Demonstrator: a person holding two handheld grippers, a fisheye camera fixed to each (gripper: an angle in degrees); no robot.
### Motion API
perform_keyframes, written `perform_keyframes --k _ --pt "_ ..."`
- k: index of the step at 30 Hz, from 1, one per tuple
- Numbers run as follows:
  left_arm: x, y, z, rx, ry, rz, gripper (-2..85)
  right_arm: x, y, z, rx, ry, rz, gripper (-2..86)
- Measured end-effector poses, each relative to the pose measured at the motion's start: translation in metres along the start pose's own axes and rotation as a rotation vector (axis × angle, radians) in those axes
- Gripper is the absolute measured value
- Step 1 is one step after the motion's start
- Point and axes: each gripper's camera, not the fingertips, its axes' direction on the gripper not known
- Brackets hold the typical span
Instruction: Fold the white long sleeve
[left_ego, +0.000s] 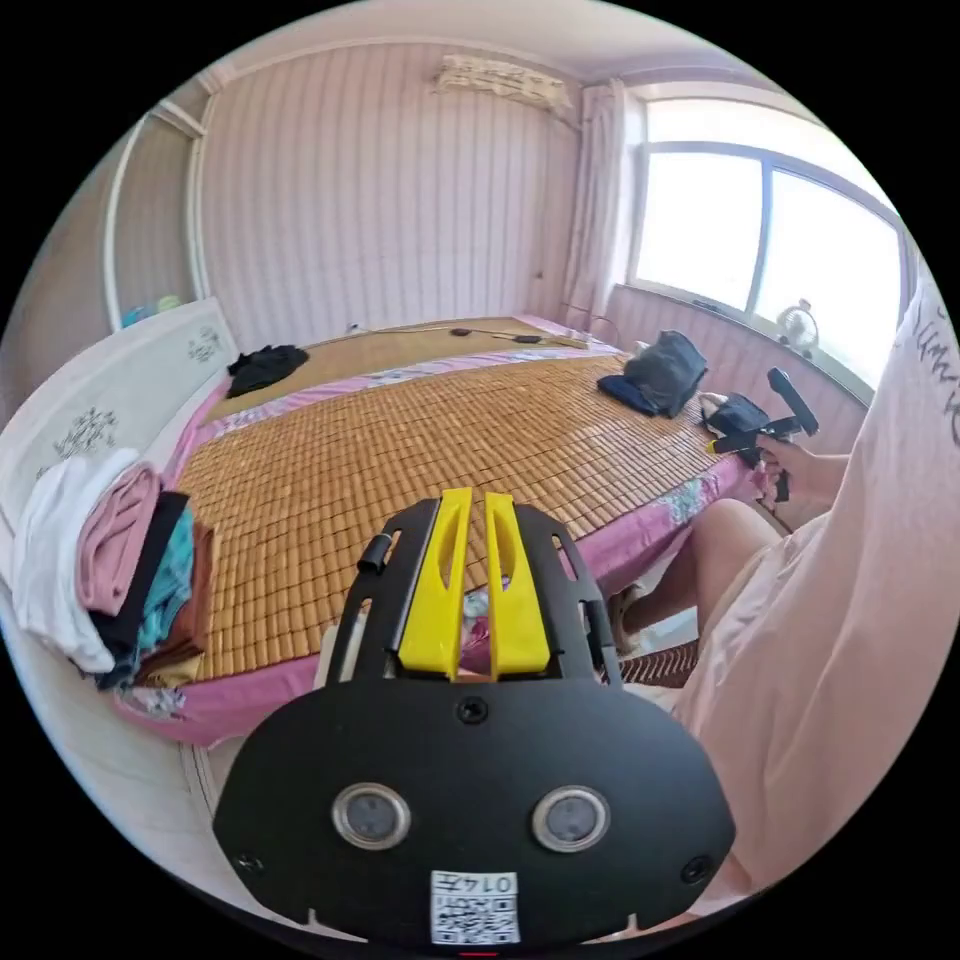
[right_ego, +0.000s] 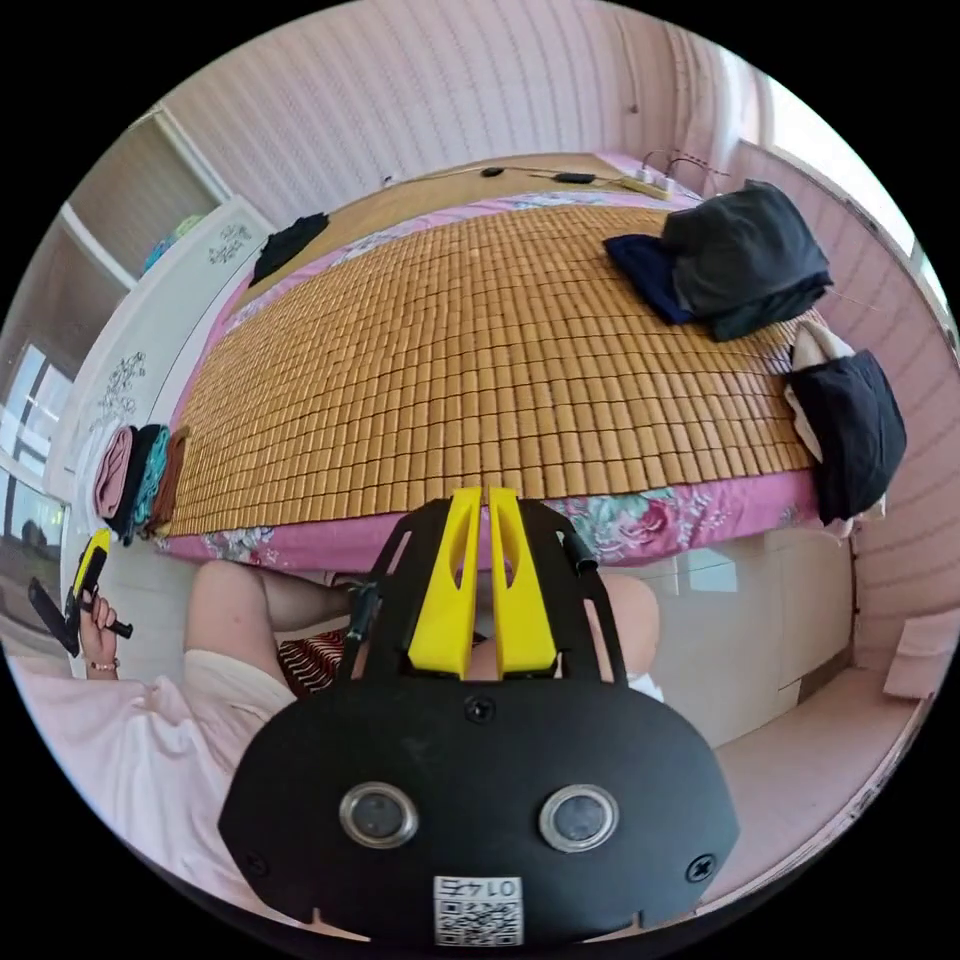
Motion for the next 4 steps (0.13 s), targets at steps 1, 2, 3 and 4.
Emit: perform_keyframes --k 1,2,3,4 --pt "0.011 -0.01 0.01 0.001 0.036 0.033 3.1 0.018 0.016 -0.003 0.045 0.002 0.044 2.4" --pt "0.034 -0.028 0.03 0.005 0.104 0.102 3.6 0.026 0.024 -0.003 0.061 0.004 0.067 2.5" --pt "0.057 -0.045 0.048 0.018 0.163 0.162 3.9 0.044 0.04 -0.001 0.087 0.01 0.113 3.0" --pt "0.068 -0.052 0.057 0.022 0.192 0.192 4.0 0.06 0.056 0.003 0.105 0.024 0.154 3.7"
